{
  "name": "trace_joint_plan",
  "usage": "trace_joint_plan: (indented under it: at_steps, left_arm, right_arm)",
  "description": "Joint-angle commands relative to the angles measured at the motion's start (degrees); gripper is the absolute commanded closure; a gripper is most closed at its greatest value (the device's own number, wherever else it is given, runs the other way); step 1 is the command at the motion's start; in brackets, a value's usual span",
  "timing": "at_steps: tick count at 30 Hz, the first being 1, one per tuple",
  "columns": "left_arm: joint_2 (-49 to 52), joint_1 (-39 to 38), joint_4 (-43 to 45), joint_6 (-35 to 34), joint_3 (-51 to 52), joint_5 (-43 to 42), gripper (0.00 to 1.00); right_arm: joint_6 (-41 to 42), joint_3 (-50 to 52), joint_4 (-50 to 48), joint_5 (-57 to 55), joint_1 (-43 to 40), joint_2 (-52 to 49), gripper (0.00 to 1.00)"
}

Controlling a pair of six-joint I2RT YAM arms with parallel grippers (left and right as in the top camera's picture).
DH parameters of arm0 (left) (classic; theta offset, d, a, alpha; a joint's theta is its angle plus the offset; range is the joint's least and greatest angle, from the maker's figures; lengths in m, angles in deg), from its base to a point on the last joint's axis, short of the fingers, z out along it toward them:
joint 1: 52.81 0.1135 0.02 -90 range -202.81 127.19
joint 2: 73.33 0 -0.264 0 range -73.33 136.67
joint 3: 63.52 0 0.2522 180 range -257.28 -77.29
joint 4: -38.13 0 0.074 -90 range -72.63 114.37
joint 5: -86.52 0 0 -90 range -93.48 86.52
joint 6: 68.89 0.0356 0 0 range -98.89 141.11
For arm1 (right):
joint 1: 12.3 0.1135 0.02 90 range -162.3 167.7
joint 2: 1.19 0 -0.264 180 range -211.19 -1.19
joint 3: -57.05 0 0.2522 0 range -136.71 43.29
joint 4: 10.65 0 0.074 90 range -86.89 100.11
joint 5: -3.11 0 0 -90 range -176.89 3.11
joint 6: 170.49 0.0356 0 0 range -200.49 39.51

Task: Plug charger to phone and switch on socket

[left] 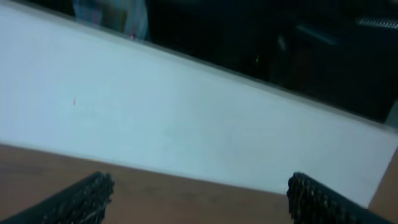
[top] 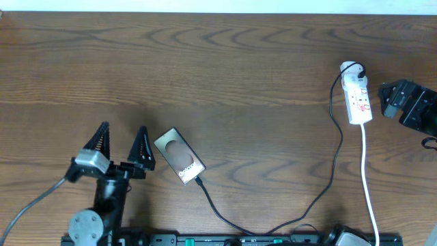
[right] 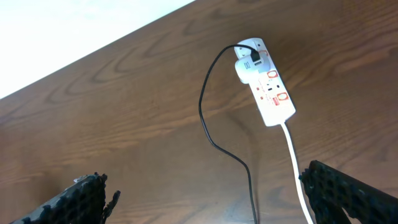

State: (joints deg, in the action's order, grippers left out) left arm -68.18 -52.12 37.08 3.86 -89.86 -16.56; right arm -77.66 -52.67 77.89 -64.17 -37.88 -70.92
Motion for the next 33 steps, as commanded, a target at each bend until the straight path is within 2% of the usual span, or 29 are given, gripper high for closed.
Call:
trace_joint_plan:
  at_steps: [1, 5, 9, 14, 21, 33]
  left_arm:
    - [-3.52, 0.33, 5.44, 1.20, 5.95, 0.72, 0.08]
    - [-5.09, 0.85, 11.50, 2.08, 12.13, 0.74, 0.08]
    - [-5.07, 1.40, 6.45, 5.49, 12.35, 1.18, 0.08]
    - [-5.07, 1.38, -3.08, 15.85, 12.35, 1.16, 0.08]
    - [-5.09, 1.38, -15.26, 22.93, 12.35, 1.14, 0.08]
    - [-5.09, 1.38, -15.89, 23.65, 12.35, 1.81, 0.08]
  right_arm:
    - [0.55, -0.79, 0.07, 0.74, 0.13, 0.09, 0.01]
    - [0.55, -0.79, 0.07, 0.74, 0.13, 0.09, 0.01]
    - [0.55, -0.79, 0.07, 0.74, 0.13, 0.09, 0.01]
    - [0.55, -0.79, 0.04, 0.74, 0.13, 0.09, 0.01]
    - [0.55, -0.79, 0.07, 0.74, 0.13, 0.09, 0.01]
    - [0.55, -0.79, 0.07, 0.74, 0.13, 0.09, 0.01]
